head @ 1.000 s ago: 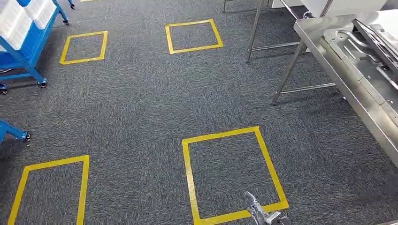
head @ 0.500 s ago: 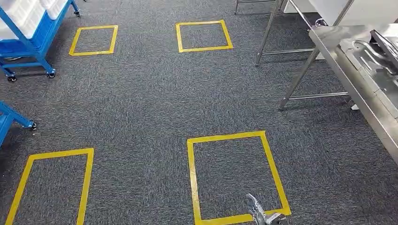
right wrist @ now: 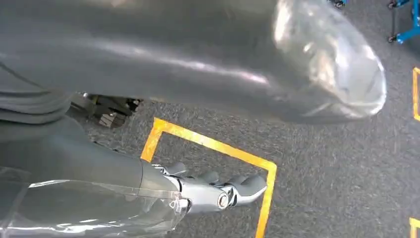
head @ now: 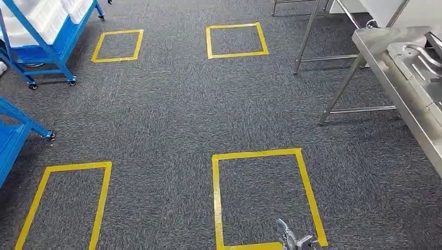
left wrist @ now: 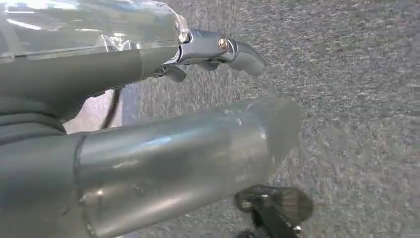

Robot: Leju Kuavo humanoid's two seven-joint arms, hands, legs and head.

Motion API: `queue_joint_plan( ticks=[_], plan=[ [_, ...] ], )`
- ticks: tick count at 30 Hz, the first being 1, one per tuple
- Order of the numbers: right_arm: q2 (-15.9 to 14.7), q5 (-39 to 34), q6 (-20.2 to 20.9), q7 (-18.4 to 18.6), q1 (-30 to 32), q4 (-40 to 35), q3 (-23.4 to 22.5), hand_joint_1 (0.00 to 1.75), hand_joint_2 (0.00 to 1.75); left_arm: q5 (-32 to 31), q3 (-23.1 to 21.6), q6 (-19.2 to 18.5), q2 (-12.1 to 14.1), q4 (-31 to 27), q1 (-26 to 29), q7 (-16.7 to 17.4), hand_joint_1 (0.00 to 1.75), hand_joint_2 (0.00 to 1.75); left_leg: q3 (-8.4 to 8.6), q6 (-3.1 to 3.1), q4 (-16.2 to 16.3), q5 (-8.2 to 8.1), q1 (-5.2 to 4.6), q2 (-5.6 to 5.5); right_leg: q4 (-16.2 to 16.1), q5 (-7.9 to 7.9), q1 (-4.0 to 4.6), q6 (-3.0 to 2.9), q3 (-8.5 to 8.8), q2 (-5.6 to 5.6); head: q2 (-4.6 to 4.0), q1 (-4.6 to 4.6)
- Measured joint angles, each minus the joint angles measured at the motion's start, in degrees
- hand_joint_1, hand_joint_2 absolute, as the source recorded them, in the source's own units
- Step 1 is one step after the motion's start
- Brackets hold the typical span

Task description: Take the parts from the cabinet and place them on the table.

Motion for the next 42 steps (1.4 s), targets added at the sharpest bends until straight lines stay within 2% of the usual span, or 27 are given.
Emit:
queue_joint_plan(
  ticks=[1, 3, 5, 6, 7, 10, 11, 12, 13, 15, 17, 19, 21, 22, 23, 26, 28, 31, 32, 33, 34, 36, 37, 38, 39, 41, 42],
  plan=[
    [0.0, -0.46, -0.02, -0.02, 0.05, 0.13, 0.0, 0.0, 0.0, 1.22, -0.02, -0.39, 0.02, 0.11, -0.01, -1.16, 0.0, 1.75, -1.58, 0.08, 3.62, -0.99, -0.01, 0.07, 0.02, -0.05, 0.31, -0.1, 0.07, -0.37, 0.0, 0.02],
    [0.0, -1.09, -0.02, -0.07, 0.06, 0.31, 0.0, 0.0, 0.0, 4.55, -0.02, -1.93, 0.02, 0.26, -0.04, -2.44, 0.0, 1.75, -0.92, 0.58, 2.51, 1.02, -0.18, 0.17, 0.02, -0.16, 0.81, -0.28, 0.22, -0.88, 0.0, 0.04],
    [0.0, -1.49, -0.02, -0.09, 0.05, 0.39, 0.0, 0.0, 0.0, 7.78, -0.04, -3.08, 0.04, 0.37, -0.08, -2.6, 0.0, 1.75, 4.15, 1.69, -7.28, 6.22, -0.78, 0.57, 0.02, -0.32, 1.07, -0.45, 0.65, -1.2, 0.0, 0.07],
    [0.0, -1.62, -0.02, -0.09, 0.07, 0.39, 0.0, 0.0, 0.0, 9.07, -0.04, -3.19, 0.09, 0.41, -0.1, -2.57, 0.0, 1.75, 6.46, 2.51, -12.33, 7.8, -1.46, 1.66, -0.02, -0.44, 1.03, -0.48, 0.75, -1.29, 0.0, 0.04],
    [0.02, -1.7, -0.02, -0.09, 0.03, 0.48, 0.0, 0.0, 0.0, 9.9, 0.02, -3.23, 0.17, 0.57, -0.29, -2.33, 0.0, 1.75, 7.18, 2.81, -12.94, 7.39, -1.86, 2.51, 0.09, -0.41, 1.21, -0.36, 0.52, -1.54, 0.0, 0.2],
    [0.02, -1.92, -0.04, -0.02, 0.09, 0.59, 0.02, 0.0, 0.0, 10.73, 0.24, -3.26, 0.17, 0.74, -0.55, -2.07, 0.0, 1.75, 7.04, 3.04, -13.93, 7.74, -2.22, 1.96, -0.29, -0.01, 0.88, 0.32, 0.31, -2.04, 0.0, -0.17],
    [0.0, -1.94, -0.04, -0.02, 0.06, 0.59, 0.02, 0.0, 0.0, 10.79, 0.28, -3.26, 0.17, 0.79, -0.59, -2.05, 0.0, 1.75, 7.66, 3.42, -15.48, 7.97, -1.9, 1.77, -0.48, 0.1, 1.08, 0.58, 0.55, -2.24, 0.0, -0.15],
    [0.0, -1.94, -0.11, -0.02, 0.03, 0.61, -0.04, 0.0, 0.0, 10.81, 0.28, -3.3, 0.13, 0.9, -0.77, -2.01, 0.0, 1.75, 8.53, 3.18, -16.76, 8.33, -1.22, 1.75, 0.06, -0.83, 1.0, 0.74, 0.51, -1.82, 0.0, -0.11],
    [0.0, -1.97, -0.13, -0.09, 0.07, 0.68, -0.07, 0.0, 0.0, 10.84, 0.28, -3.47, 0.13, 1.11, -0.91, -2.01, 0.0, 1.75, 8.82, 3.52, -17.47, 8.67, -1.22, 1.5, 2.42, -2.54, 0.99, 1.05, -0.58, -0.7, 0.0, 0.02],
    [0.0, -2.05, -0.17, 0.07, 0.13, 0.83, -0.07, 0.0, 0.0, 10.86, 0.28, -3.63, 0.13, 1.31, -1.05, -1.96, 0.0, 1.75, 8.71, 3.65, -17.61, 8.8, -1.08, 1.2, 11.41, -6.9, 0.53, 1.72, -4.93, 0.11, 0.0, 0.02],
    [0.0, -2.05, -0.24, 0.07, 0.17, 0.98, -0.07, 0.0, 0.0, 10.88, 0.28, -3.65, 0.13, 1.66, -1.08, -1.96, 0.0, 1.75, 8.76, 3.54, -17.4, 8.7, -1.06, 0.84, 17.21, -8.08, -0.16, 2.37, -7.89, 0.13, 0.0, -0.02],
    [0.0, -2.1, -0.37, 0.13, 0.23, 1.09, -0.07, 0.0, 0.0, 10.94, 0.28, -3.76, 0.13, 1.97, -1.23, -1.94, 0.0, 1.75, 8.8, 2.85, -16.92, 8.14, -0.66, 0.23, 12.94, -4.12, -0.9, 3.15, -6.12, 0.12, 0.0, 0.0],
    [0.0, -2.57, -0.61, 0.59, 0.36, 1.2, -0.11, 0.0, 0.0, 11.08, 0.28, -3.98, 0.13, 2.12, -1.34, -1.92, 0.0, 1.75, 8.83, 1.93, -15.68, 6.99, -0.06, -0.38, 2.95, 1.02, -1.87, 4.26, -1.22, 0.42, 0.0, 0.06],
    [0.04, -3.13, -0.61, 0.94, 0.33, 1.38, -0.09, 0.0, 0.0, 11.3, 0.33, -3.78, 0.2, 2.14, -1.33, -1.72, 0.0, 1.75, 8.38, 1.29, -15.06, 6.44, -0.27, -0.5, 1.92, -0.66, -1.55, 4.66, -0.57, 1.17, 0.0, 0.22],
    [0.04, -3.25, -0.61, 0.92, 0.4, 1.35, -0.13, 0.0, 0.0, 11.67, 0.31, -3.54, 0.22, 2.21, -1.47, -1.3, 0.0, 1.75, 8.02, 1.03, -13.91, 6.15, -0.35, -0.68, 1.32, -0.96, -1.51, 3.21, -0.36, 1.23, 0.0, 0.35],
    [0.04, -3.6, -0.83, 1.03, 0.64, 1.48, -0.11, 0.0, 0.0, 13.28, 0.59, -1.93, 0.26, 2.62, -1.49, 0.0, 0.0, 1.75, 8.52, 0.34, -14.16, 5.58, -0.09, -0.88, 1.83, -1.71, -0.99, 1.74, -0.08, 1.0, 0.0, 0.09],
    [0.04, -3.91, -0.98, 0.99, 0.85, 1.51, -0.11, 0.0, 0.0, 13.76, 0.74, -1.29, 0.31, 2.86, -1.58, 0.48, 0.0, 1.75, 7.95, 0.0, -11.76, 4.21, 0.03, 0.02, 1.33, -2.06, -0.98, 0.77, 1.05, 0.79, 0.0, -0.3],
    [0.04, -4.24, -1.36, 0.96, 0.83, 1.55, -0.11, 0.0, 0.0, 13.55, 1.2, -0.87, 0.37, 3.34, -1.98, 0.66, 0.0, 1.75, -0.46, -0.01, 2.79, -0.71, -0.02, 0.44, 1.23, -3.1, -0.18, 0.02, 2.21, 0.42, 0.0, -0.5],
    [0.04, -4.28, -1.53, 0.98, 0.85, 1.64, -0.11, 0.0, 0.0, 13.26, 1.4, -0.83, 0.37, 3.56, -2.01, 0.66, 0.0, 1.75, -2.81, 0.24, 5.96, -0.88, -0.1, 0.44, 1.23, -3.52, 0.1, -0.15, 2.67, 0.4, 0.0, -0.55],
    [0.04, -4.28, -1.59, 1.03, 0.84, 1.68, -0.11, 0.0, 0.0, 12.89, 1.55, -0.83, 0.37, 3.78, -2.04, 0.66, 0.0, 1.75, -3.84, 0.7, 6.33, 0.42, -0.29, 0.44, 1.22, -4.02, 0.37, -0.29, 3.33, 0.42, 0.0, -0.52],
    [0.04, -4.28, -1.66, 1.12, 0.83, 1.7, -0.09, 0.0, 0.0, 12.43, 1.86, -0.83, 0.41, 3.98, -2.06, 0.62, 0.0, 1.75, -3.45, 1.32, 3.88, 3.13, -0.65, 0.43, 1.2, -4.67, 0.57, -0.39, 4.25, 0.44, 0.0, -0.52],
    [0.04, -4.35, -1.81, 1.31, 0.77, 1.68, -0.09, 0.0, 0.0, 11.71, 2.47, -0.81, 0.44, 4.22, -2.13, 0.46, 0.0, 1.75, 0.22, 2.94, -6.35, 10.95, -1.94, 0.43, 0.84, -6.17, 0.7, -0.46, 6.71, 0.44, 0.0, -0.55],
    [0.04, -4.41, -1.86, 1.4, 0.83, 1.7, -0.04, 0.0, 0.0, 11.34, 2.8, -0.81, 0.52, 4.31, -2.29, 0.42, 0.0, 1.75, 1.7, 3.75, -8.52, 11.45, -2.71, 0.43, 0.09, -6.71, 0.42, -0.38, 7.52, 0.36, 0.0, -0.41],
    [0.07, -4.52, -1.9, 1.46, 0.44, 1.77, 0.13, 0.0, 0.0, 11.16, 3.02, -0.83, 0.66, 4.54, -2.44, 0.42, 0.0, 1.75, 1.68, 4.43, -8.67, 11.49, -3.18, 0.74, -0.17, -6.86, 0.58, -0.08, 7.73, 0.25, 0.0, 0.2],
    [0.02, -4.63, -1.92, 1.55, 0.31, 1.83, 0.3, 0.0, 0.0, 10.82, 3.3, -0.79, 0.66, 4.59, -2.58, 0.29, 0.0, 1.75, 2.64, 4.83, -10.65, 11.07, -3.41, 0.79, -1.04, -6.63, 0.06, 0.39, 7.79, 0.51, 0.02, -0.5],
    [0.07, -4.76, -2.01, 1.57, 0.4, 1.88, 0.48, 0.0, 0.0, 10.53, 4.15, -0.46, 0.7, 4.61, -3.08, 0.31, 0.0, 1.75, 4.39, 5.63, -14.37, 9.17, -3.69, 0.81, -1.21, -5.74, -0.05, 0.71, 8.44, 0.08, 0.02, -0.66],
    [0.04, -4.81, -2.01, 1.57, 0.31, 1.88, 0.68, 0.0, 0.0, 10.33, 4.55, -0.33, 0.7, 4.72, -3.32, 0.31, 0.0, 1.75, 6.37, 5.64, -15.52, 9.3, -3.22, 0.56, -0.7, -5.43, 0.34, 1.04, 8.27, -0.29, 0.0, -0.44]
  ],
)
